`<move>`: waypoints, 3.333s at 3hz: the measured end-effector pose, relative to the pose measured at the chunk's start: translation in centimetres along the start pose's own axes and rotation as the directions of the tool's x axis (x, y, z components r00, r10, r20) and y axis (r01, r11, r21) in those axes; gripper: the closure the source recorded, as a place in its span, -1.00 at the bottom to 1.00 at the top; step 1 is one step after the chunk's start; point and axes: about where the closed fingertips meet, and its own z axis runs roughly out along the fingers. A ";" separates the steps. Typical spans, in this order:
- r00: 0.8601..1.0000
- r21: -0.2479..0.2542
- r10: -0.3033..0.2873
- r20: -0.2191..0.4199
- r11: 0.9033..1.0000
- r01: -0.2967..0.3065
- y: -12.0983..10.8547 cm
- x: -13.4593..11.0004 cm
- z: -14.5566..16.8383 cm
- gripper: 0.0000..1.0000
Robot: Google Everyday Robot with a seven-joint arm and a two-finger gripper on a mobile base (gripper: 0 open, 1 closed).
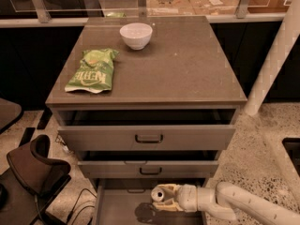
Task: Pick redbull can from bottom drawer and place on counter
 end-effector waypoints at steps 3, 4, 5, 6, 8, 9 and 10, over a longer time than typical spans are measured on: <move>0.997 0.019 -0.009 -0.075 1.000 0.011 0.4 -10.2 -5.5 1.00; 0.997 0.017 -0.013 -0.075 1.000 0.015 0.2 -10.5 -5.4 1.00; 0.997 0.021 0.016 -0.069 1.000 -0.014 0.8 -12.9 -5.8 1.00; 0.996 0.023 0.079 -0.036 0.997 -0.079 1.7 -16.5 -7.3 1.00; 0.993 0.083 0.114 -0.001 0.990 -0.113 1.9 -24.1 -12.0 1.00; 0.996 0.131 0.082 -0.019 0.988 -0.079 0.9 -28.2 -14.1 1.00; 0.997 0.169 0.044 -0.055 0.985 -0.035 -0.1 -32.6 -15.5 1.00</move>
Offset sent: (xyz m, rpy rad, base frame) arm -0.0147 -0.0395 0.1179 -0.1052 0.0044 -0.0437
